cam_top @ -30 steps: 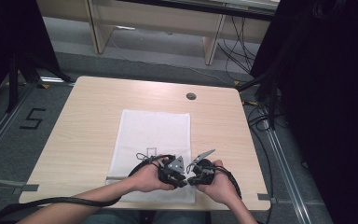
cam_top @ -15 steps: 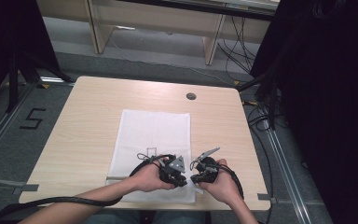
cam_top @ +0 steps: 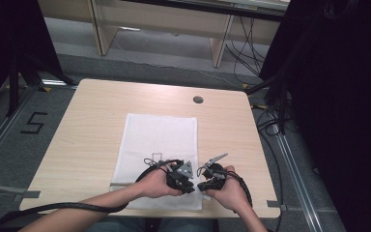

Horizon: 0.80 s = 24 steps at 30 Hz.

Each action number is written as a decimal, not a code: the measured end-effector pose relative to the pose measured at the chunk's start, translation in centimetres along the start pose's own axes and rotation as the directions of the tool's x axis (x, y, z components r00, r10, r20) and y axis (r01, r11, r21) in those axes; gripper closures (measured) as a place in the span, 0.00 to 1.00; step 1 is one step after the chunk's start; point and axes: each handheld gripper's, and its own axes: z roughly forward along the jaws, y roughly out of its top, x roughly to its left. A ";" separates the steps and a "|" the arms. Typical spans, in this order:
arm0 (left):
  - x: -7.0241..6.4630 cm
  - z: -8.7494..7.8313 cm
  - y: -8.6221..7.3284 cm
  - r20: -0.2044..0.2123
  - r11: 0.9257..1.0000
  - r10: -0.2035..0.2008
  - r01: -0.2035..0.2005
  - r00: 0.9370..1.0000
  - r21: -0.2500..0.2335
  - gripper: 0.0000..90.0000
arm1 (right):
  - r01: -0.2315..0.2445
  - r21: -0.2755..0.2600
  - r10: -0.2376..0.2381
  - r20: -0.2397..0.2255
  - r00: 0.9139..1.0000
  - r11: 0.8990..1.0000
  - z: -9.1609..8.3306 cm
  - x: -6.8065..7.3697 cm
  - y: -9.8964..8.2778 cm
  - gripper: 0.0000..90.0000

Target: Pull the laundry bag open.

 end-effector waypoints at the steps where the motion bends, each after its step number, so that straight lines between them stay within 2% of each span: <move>1: 0.0 0.1 0.0 0.005 1.000 -0.004 0.004 1.000 -0.001 0.85 | -0.019 0.017 0.019 0.007 1.000 1.000 -0.1 0.2 0.0 1.00; 2: -0.1 0.1 0.0 0.005 1.000 -0.005 0.005 1.000 0.000 0.85 | 0.021 -0.002 -0.021 0.002 1.000 1.000 0.0 0.0 0.1 1.00; 5: -0.1 0.1 -0.1 0.006 1.000 -0.019 0.019 1.000 -0.003 0.86 | -0.004 -0.014 0.004 0.004 1.000 1.000 -0.1 0.0 0.1 1.00; 7: -0.1 0.2 -0.1 0.003 1.000 -0.022 0.022 1.000 -0.005 0.87 | -0.023 0.000 0.023 0.001 1.000 1.000 -0.2 0.1 0.1 1.00; 10: -0.1 0.2 -0.1 0.006 1.000 -0.026 0.026 1.000 -0.007 0.88 | -0.027 -0.010 0.027 -0.019 0.999 1.000 -0.2 0.1 0.1 1.00; 11: -0.1 0.2 -0.1 0.004 0.999 -0.031 0.031 1.000 -0.010 0.88 | -0.039 0.000 0.039 -0.024 0.999 0.999 -0.2 0.3 0.1 1.00; 12: -0.1 0.2 -0.1 0.008 0.999 -0.035 0.035 0.999 -0.011 0.88 | -0.031 0.002 0.031 -0.018 0.999 1.000 -0.1 0.2 0.2 1.00; 13: 0.0 0.2 -0.1 0.010 1.000 -0.030 0.030 1.000 -0.003 0.89 | -0.048 0.014 0.048 -0.009 0.999 0.999 -0.1 0.4 0.2 1.00; 14: 0.0 0.2 -0.1 0.008 0.999 -0.035 0.035 0.999 -0.005 0.89 | -0.020 0.001 0.020 -0.019 1.000 1.000 0.0 0.2 0.2 1.00; 16: -0.1 0.2 -0.1 0.003 0.999 -0.046 0.046 0.999 -0.010 0.90 | -0.017 0.007 0.017 -0.005 1.000 1.000 0.1 0.3 0.2 1.00; 18: 0.1 0.1 -0.1 0.004 0.999 -0.042 0.042 0.999 0.005 0.91 | -0.038 0.031 0.038 0.011 0.999 0.999 0.2 0.6 0.2 1.00; 19: -0.1 0.2 -0.1 0.004 0.998 -0.064 0.064 0.998 -0.010 0.91 | -0.005 0.020 0.005 0.012 1.000 1.000 0.4 0.5 0.3 1.00; 20: 0.0 0.1 -0.1 -0.001 0.998 -0.056 0.056 0.998 -0.006 0.91 | -0.023 0.038 0.022 0.025 0.999 0.999 0.4 0.7 0.4 1.00; 21: 0.0 0.0 0.0 -0.003 0.998 -0.059 0.059 0.998 -0.003 0.91 | 0.007 0.029 -0.008 0.022 1.000 1.000 0.5 0.6 0.5 1.00; 24: 0.0 -0.2 0.1 0.001 0.999 -0.052 0.052 0.999 0.012 0.91 | -0.005 0.047 0.003 0.036 0.999 0.999 0.6 0.8 0.6 1.00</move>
